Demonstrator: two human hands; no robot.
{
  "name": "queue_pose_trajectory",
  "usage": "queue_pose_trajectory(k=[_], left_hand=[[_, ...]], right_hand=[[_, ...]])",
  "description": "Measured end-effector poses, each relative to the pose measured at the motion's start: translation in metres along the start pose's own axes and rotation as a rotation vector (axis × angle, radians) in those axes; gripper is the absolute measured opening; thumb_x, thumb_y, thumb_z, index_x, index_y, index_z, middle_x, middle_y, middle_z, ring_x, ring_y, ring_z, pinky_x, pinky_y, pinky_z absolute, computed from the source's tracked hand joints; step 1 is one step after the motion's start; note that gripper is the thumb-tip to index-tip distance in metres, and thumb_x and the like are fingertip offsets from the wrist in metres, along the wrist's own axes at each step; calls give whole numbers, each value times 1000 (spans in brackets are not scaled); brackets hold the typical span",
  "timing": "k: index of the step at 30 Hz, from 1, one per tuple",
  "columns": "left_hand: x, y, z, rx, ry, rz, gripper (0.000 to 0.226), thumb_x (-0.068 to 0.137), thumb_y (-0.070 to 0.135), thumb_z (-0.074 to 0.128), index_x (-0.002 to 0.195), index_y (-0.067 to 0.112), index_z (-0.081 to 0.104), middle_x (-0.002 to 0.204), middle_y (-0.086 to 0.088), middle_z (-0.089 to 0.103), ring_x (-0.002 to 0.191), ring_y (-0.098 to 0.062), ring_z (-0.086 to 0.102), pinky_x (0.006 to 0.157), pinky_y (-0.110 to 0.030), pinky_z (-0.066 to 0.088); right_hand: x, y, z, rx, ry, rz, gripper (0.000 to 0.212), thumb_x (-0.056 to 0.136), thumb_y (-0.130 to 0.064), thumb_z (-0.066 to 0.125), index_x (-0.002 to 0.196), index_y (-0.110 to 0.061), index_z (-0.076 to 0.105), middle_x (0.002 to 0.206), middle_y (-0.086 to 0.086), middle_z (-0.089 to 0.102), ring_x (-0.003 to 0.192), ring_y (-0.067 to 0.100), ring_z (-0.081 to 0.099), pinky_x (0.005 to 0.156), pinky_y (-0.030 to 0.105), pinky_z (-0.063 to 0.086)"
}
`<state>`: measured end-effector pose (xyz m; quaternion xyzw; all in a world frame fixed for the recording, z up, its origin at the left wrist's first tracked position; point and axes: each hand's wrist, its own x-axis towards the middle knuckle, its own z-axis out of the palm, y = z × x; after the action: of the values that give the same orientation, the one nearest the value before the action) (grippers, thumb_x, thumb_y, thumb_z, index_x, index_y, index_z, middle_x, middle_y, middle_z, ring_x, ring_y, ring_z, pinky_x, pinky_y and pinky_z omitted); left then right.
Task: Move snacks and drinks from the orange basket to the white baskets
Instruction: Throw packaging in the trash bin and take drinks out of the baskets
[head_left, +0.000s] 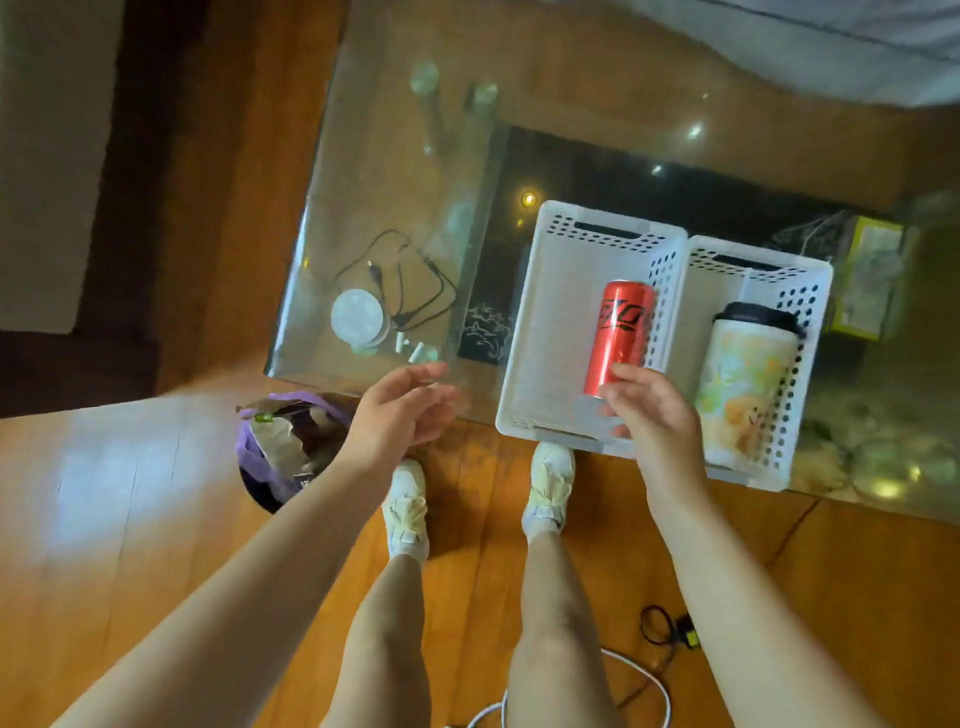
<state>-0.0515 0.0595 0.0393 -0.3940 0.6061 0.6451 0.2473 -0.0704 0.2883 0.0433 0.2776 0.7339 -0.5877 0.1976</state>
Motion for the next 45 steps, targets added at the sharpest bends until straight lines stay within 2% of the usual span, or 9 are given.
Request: queue_pose_trajectory(k=[3,6,11,14,21,25,33,42,45], left_hand=[[5,11,57,-10,-27,14,22,92,8,51,92,26,64,78,9,72,70,-4,66,57,-16,51],[19,21,113,7,-25,13,22,92,8,52,109,20,58,101,0,67,91,-14,64,69,-22,52],[60,29,186,151,16,-11,57,87,11,60,138,17,36,136,-9,47,118,-23,49,100,-38,42],[82,27,212,282,122,20,68,84,13,64,143,16,29,143,-10,40,127,-24,43,95,-30,36],[108,22,230,486,138,47,80,82,25,68,146,17,21,143,-11,39,127,-26,44,104,-41,39],[114,19,235,600,107,37,73,84,26,65,144,15,25,135,-10,50,116,-28,53,94,-40,45],[109,20,231,582,127,75,62,84,22,65,138,15,35,130,-11,53,109,-27,57,88,-39,50],[43,37,197,156,169,197,57,83,22,68,133,19,40,107,4,55,88,-4,59,81,-28,52],[9,24,166,4,210,194,57,83,24,68,132,22,40,115,0,58,102,-12,61,90,-36,51]], right_hand=[[23,11,-54,-59,230,-47,22,85,-17,64,102,-30,59,100,-6,64,97,12,60,83,28,48],[51,17,-92,-204,359,-52,39,82,-18,66,119,-22,51,118,-1,53,105,11,50,82,23,44],[101,17,-128,-366,250,37,67,78,-17,71,134,-22,35,132,6,34,114,18,43,89,30,42],[120,15,-138,-469,247,37,78,76,-21,73,139,-25,28,137,9,31,119,22,42,90,33,43],[141,18,-138,-621,231,15,84,77,-32,72,143,-24,21,143,11,32,126,27,37,98,39,41],[147,28,-136,-578,174,50,87,77,-34,71,144,-27,16,142,11,34,126,28,39,99,40,40],[145,35,-133,-412,135,19,89,73,-26,75,140,-30,18,137,8,37,117,24,43,84,29,36],[103,-14,-132,-365,163,-234,89,71,-25,77,139,-35,20,145,-5,33,126,11,38,94,25,38],[79,-33,-117,-350,123,-299,89,72,-23,77,140,-36,20,146,-8,31,120,0,32,86,6,33]])
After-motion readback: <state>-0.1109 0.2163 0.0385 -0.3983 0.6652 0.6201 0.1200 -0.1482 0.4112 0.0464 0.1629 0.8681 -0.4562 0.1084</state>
